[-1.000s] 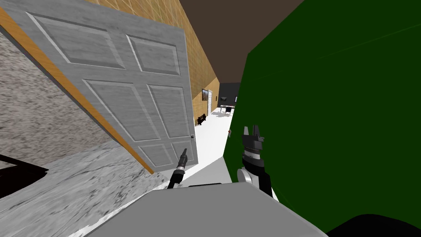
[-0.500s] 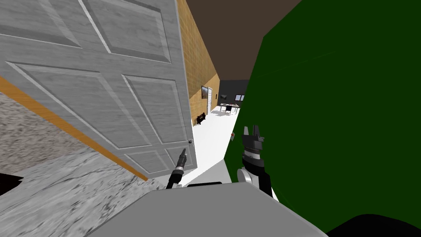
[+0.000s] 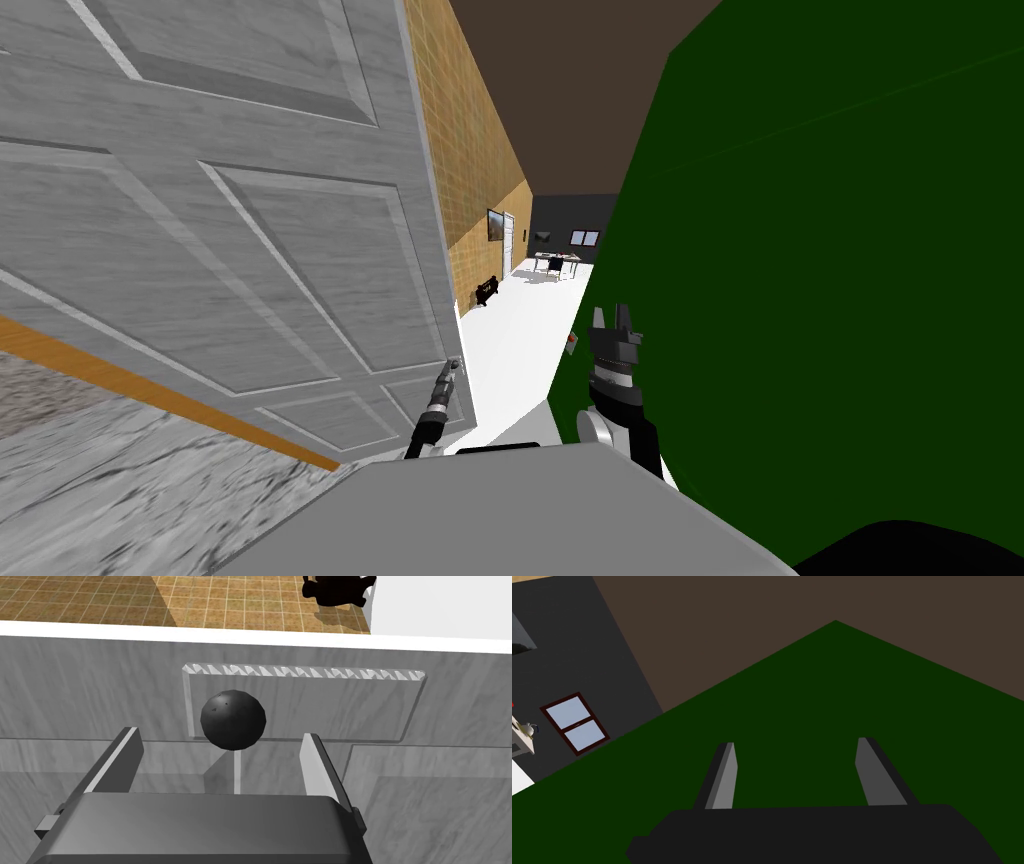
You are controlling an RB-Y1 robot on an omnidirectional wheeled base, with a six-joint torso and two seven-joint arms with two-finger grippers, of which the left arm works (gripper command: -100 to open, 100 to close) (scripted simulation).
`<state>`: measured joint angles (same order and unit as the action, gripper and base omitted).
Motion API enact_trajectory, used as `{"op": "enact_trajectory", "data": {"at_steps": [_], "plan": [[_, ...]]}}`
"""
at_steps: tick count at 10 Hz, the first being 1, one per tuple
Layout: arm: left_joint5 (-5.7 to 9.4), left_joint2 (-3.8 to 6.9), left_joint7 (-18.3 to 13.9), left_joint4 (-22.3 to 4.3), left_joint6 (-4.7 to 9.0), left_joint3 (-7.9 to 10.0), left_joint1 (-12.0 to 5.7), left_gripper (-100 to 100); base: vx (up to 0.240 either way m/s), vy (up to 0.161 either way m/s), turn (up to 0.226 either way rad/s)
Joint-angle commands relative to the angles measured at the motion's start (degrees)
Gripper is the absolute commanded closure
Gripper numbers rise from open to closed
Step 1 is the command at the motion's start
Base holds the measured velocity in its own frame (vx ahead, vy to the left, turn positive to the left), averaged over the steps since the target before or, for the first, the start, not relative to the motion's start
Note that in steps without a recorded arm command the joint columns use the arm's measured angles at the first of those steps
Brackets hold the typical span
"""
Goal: Push the door open
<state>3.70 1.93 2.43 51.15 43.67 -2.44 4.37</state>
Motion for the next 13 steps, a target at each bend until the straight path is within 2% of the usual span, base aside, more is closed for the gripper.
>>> {"op": "enact_trajectory", "data": {"at_steps": [1, 2, 3, 8, 9, 10, 11, 13], "plan": [[0.06, -0.55, 0.07, -0.24, 0.23, 0.19, -0.13, -100, 0.223, 0.007, -0.023], [0.05, -0.32, 0.03, -0.22, 0.15, 0.13, -0.15, -100, 0.086, 0.002, 0.012], [0.05, -0.32, 0.03, -0.22, 0.15, 0.13, -0.15, 100, -0.019, -0.002, -0.008], [0.05, -0.32, 0.03, -0.22, 0.15, 0.13, -0.15, 100, -0.014, 0.0, -0.003], [1.19, 0.41, 0.84, -0.04, 0.05, 1.31, 0.23, 100, 0.093, -0.011, -0.062], [1.19, 0.41, 0.84, -0.04, 0.05, 1.31, 0.23, 100, 0.125, -0.005, -0.033], [2.33, 0.97, 1.6, 0.27, 0.11, 2.5, 0.5, 100, 0.169, 0.0, -0.043], [3.4, 1.39, 2.3, 0.56, 0.16, 3.62, 0.75, 100, 0.188, 0.004, -0.039]]}}
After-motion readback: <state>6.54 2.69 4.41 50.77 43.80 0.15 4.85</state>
